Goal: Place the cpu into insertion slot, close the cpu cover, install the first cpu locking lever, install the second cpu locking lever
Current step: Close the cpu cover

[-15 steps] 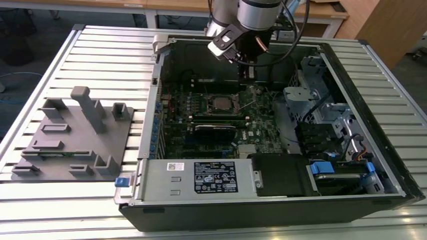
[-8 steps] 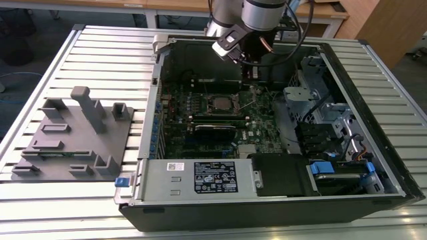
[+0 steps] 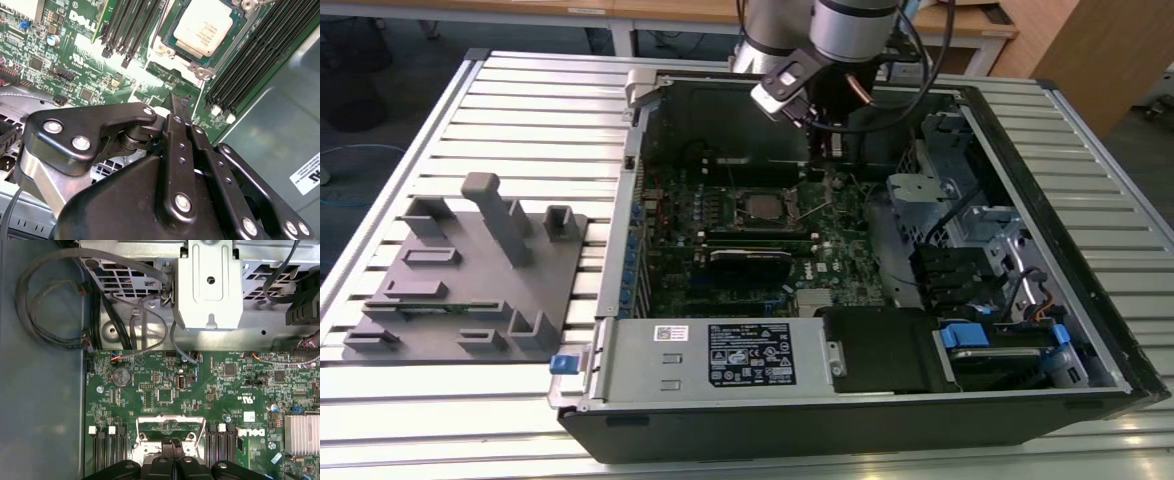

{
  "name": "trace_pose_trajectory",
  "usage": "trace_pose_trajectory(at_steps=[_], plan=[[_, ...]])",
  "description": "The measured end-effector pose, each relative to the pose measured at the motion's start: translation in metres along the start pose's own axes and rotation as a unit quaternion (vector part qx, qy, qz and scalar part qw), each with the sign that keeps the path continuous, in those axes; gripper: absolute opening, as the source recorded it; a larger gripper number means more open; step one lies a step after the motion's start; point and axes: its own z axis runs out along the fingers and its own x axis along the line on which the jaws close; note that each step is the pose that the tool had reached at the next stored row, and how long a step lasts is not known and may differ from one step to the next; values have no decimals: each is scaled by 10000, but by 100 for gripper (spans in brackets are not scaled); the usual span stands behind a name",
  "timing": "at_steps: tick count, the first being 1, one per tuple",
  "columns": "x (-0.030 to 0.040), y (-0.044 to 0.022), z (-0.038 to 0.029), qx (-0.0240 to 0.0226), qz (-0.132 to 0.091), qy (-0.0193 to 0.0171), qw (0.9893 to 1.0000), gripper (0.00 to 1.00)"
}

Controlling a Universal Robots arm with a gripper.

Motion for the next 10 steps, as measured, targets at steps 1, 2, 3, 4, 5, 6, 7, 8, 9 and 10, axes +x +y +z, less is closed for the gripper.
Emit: trace_pose_trajectory(at_steps=[1, 2, 3, 4, 5, 6, 7, 8, 9, 10], plan=[[0, 7, 0, 0, 0, 0, 10000, 10], [0, 14, 0, 0, 0, 0, 10000, 10], [0, 20, 1, 0, 0, 0, 10000, 10], [0, 25, 1, 0, 0, 0, 10000, 10], [1, 31, 2, 0, 0, 0, 10000, 10], [1, 36, 2, 0, 0, 0, 10000, 10], [1, 41, 2, 0, 0, 0, 10000, 10], [1, 46, 2, 0, 0, 0, 10000, 10], [1, 51, 2, 0, 0, 0, 10000, 10], [1, 55, 2, 0, 0, 0, 10000, 10]])
